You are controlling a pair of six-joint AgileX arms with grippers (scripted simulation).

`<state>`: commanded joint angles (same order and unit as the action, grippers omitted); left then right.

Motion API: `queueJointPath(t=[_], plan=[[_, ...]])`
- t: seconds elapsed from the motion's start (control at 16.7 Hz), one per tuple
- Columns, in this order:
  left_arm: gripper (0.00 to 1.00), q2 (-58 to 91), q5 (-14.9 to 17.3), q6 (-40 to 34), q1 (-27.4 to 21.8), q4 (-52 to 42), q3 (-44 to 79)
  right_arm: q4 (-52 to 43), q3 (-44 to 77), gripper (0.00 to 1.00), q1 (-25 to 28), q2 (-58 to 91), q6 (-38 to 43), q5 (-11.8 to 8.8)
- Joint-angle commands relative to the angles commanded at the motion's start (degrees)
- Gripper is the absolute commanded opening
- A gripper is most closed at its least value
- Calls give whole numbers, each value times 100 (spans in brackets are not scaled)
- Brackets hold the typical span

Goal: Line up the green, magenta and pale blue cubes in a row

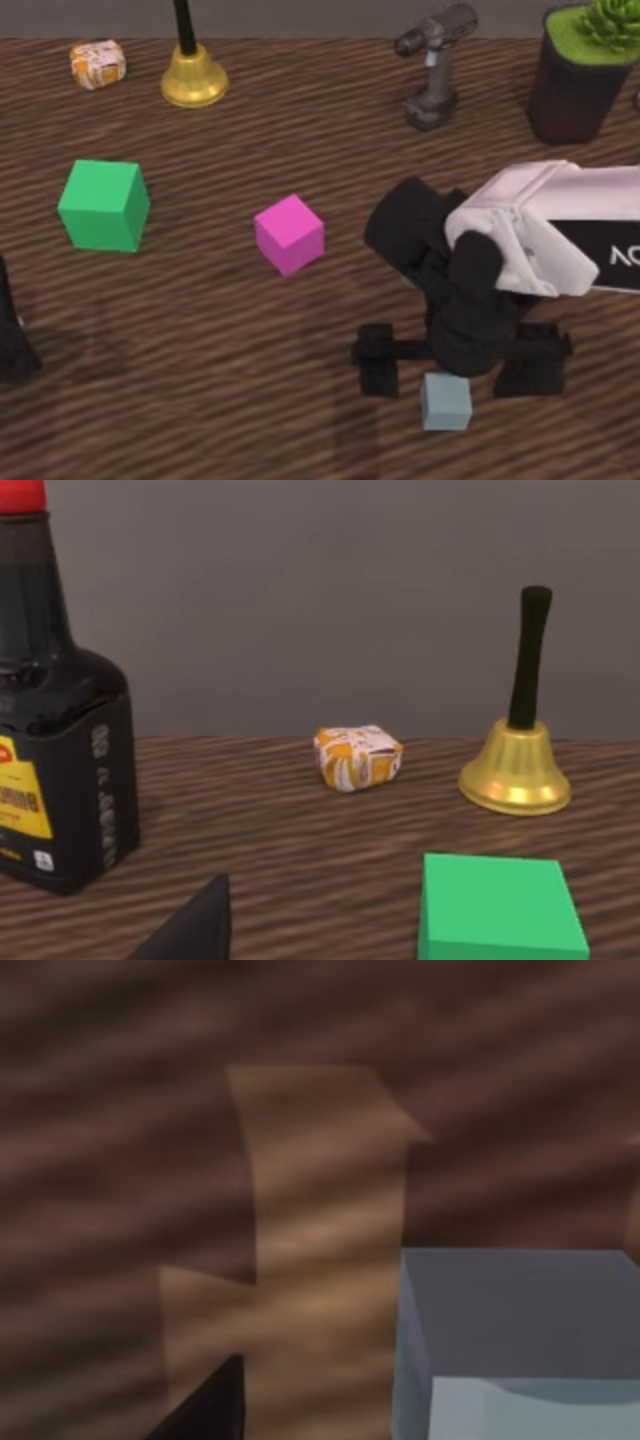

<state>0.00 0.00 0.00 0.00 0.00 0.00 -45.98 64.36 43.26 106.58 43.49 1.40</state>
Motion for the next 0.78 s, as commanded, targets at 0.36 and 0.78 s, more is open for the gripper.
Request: queueJointPath(t=[0.36, 0.78], plan=[[100, 0, 0, 0, 0, 0, 0, -436, 304, 100, 35, -153, 4, 4], [100, 0, 0, 0, 0, 0, 0, -1544, 956, 100, 66, -593, 9, -2]])
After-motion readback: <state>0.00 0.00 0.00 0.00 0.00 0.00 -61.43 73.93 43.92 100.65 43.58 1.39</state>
